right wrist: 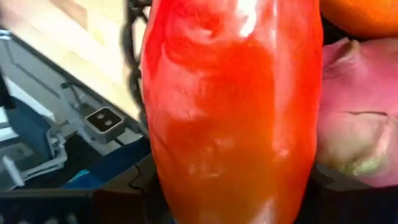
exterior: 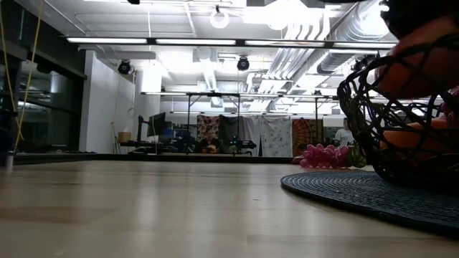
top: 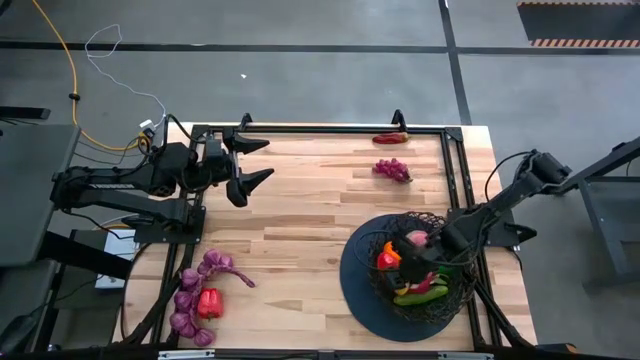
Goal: Build produce basket
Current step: Put the orange mango into the basket, then put the red chili pepper into the basket
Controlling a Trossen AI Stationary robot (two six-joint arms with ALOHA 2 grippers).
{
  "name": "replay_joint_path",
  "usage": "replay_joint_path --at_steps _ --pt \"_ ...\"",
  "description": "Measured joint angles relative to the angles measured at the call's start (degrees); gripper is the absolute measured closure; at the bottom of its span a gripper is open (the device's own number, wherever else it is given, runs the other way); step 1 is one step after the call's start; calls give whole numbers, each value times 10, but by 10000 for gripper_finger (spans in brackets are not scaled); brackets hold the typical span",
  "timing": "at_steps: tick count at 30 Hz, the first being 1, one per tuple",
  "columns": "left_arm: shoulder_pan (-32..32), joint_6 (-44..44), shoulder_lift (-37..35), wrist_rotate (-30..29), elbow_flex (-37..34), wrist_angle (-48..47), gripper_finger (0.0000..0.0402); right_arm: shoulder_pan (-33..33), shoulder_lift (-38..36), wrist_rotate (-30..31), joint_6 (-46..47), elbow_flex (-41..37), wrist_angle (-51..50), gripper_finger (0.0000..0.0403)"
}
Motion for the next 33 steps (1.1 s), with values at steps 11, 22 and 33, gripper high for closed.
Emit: replay_joint_path --at_steps 11,22,33 --pt "0 16 0 0 0 0 41 -9 18 -5 -17 0 -5 144" --pt "0 16 0 0 0 -1 41 -35 -68 -59 -73 0 -81 81" --pt "0 16 0 0 0 -1 41 -100 -192 -3 -230 0 34 80"
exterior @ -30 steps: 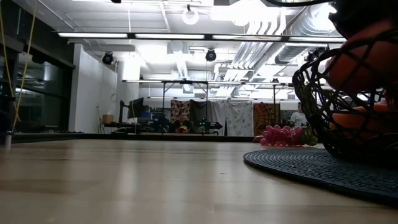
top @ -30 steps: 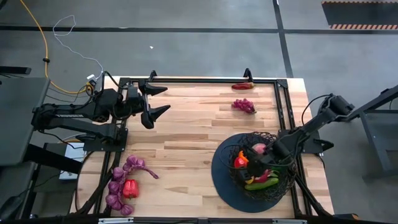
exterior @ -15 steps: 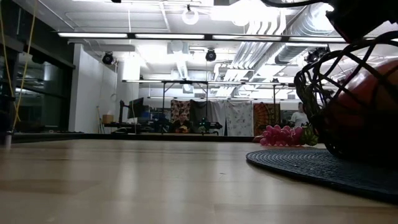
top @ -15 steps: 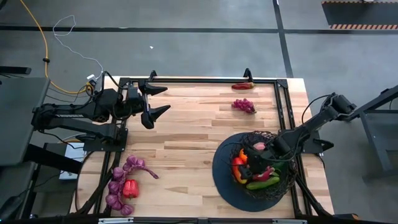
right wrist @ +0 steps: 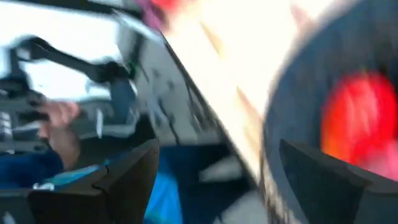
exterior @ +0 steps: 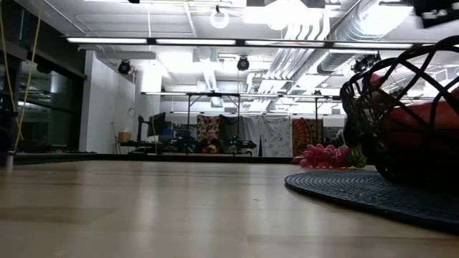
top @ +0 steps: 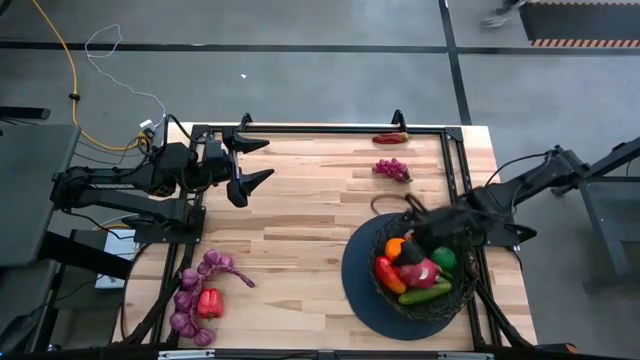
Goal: Build produce basket
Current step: Put the red chili pepper into the basket
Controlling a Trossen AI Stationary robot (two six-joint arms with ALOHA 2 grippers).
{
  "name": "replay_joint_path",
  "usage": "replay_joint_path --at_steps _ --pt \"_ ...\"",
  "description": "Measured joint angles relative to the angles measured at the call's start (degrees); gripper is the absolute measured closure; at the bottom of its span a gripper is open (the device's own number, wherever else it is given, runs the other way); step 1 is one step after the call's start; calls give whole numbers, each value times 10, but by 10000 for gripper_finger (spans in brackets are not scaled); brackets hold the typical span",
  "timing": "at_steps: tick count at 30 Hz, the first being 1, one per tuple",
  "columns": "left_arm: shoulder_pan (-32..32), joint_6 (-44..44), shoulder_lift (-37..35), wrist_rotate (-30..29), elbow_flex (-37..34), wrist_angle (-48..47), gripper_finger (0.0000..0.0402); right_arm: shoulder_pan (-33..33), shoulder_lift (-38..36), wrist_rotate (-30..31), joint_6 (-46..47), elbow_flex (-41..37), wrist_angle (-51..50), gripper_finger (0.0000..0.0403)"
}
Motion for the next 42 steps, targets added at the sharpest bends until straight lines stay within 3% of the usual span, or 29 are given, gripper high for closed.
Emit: replay_joint_path --at_steps 10,15,24,42 --pt "0 -135 -15 41 0 0 41 -166 25 123 -472 0 152 80" --pt "0 -155 -31 29 0 0 41 -238 28 124 -638 0 249 80" --pt "0 -118 -38 13 0 0 41 -288 27 73 -690 0 269 80" --pt "-1 -79 -36 23 0 -6 41 -288 27 71 -672 0 269 80"
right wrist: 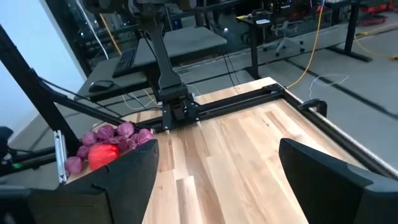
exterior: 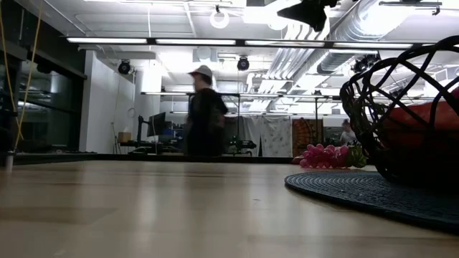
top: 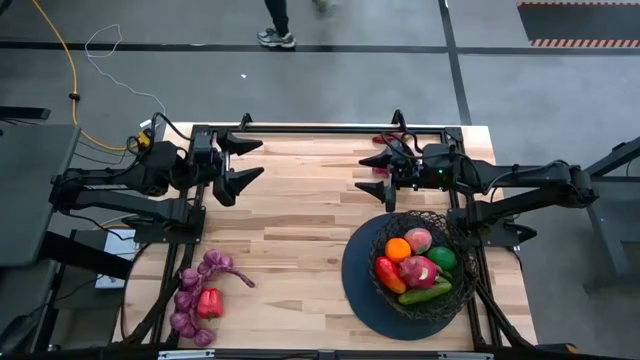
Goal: Build produce basket
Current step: Put the red chili pepper into the basket
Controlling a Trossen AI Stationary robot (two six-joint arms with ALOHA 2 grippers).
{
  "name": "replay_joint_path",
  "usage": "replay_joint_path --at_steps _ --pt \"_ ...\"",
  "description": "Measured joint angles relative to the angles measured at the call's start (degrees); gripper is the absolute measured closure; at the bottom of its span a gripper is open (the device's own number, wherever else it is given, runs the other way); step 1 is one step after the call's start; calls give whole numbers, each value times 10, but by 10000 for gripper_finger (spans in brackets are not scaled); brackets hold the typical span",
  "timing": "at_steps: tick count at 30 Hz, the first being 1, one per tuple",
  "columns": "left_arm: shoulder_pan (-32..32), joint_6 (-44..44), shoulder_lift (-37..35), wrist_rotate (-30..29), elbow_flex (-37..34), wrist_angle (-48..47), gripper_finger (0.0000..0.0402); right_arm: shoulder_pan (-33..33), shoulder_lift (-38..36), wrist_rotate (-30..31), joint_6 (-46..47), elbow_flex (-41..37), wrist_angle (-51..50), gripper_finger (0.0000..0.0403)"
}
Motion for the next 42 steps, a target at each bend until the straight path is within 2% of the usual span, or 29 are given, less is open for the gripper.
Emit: replay_joint_path --at_steps 12,15,18,20,23,26,28,30,35,42 --pt "0 0 0 0 0 -1 41 0 0 23 36 0 0 80" --pt "0 0 0 -1 0 -1 41 0 0 63 60 0 -9 80" --pt "0 0 0 -2 0 -1 41 -10 4 155 120 7 -41 80" --pt "0 -1 0 -6 0 -1 41 -42 19 192 181 31 -110 80" --pt "0 -1 0 -8 0 -1 41 -120 62 194 249 87 -252 80" --pt "0 0 0 -8 0 -1 41 -200 120 183 257 130 -359 80" --pt "0 -1 0 -8 0 -1 41 -249 161 178 267 144 -394 80" --pt "0 -2 0 -8 0 -1 41 -293 198 164 297 147 -399 80" --pt "0 -2 0 -8 0 -1 41 -372 286 130 443 147 -398 80" --pt "0 0 0 -8 0 -1 41 -401 357 104 597 147 -346 80"
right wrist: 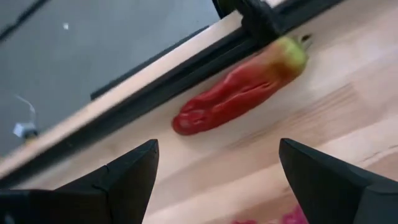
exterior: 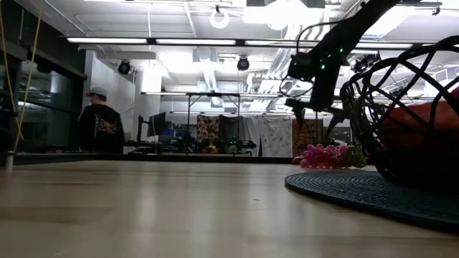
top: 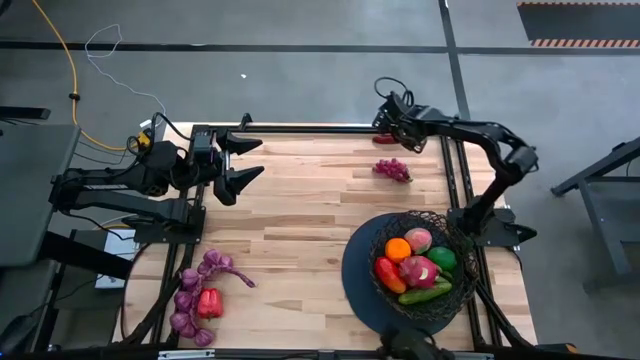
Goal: Build produce basket
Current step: Put the red chili pepper into the basket
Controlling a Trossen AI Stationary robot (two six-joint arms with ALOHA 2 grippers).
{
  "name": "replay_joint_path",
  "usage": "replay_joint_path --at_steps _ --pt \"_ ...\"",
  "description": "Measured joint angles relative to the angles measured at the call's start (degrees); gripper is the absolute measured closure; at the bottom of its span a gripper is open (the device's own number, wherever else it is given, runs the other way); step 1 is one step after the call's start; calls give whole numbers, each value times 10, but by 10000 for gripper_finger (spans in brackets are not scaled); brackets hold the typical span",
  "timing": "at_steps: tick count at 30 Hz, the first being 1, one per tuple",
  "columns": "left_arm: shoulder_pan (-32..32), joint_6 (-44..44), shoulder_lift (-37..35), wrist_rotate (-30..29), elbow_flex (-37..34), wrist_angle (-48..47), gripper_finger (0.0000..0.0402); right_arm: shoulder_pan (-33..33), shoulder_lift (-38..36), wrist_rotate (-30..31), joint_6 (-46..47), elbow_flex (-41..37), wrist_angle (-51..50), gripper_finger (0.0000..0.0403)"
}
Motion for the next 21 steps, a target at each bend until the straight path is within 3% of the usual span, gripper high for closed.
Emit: replay_joint_path --at_steps 21 --pt "0 50 0 1 0 0 41 -4 97 37 270 0 28 80"
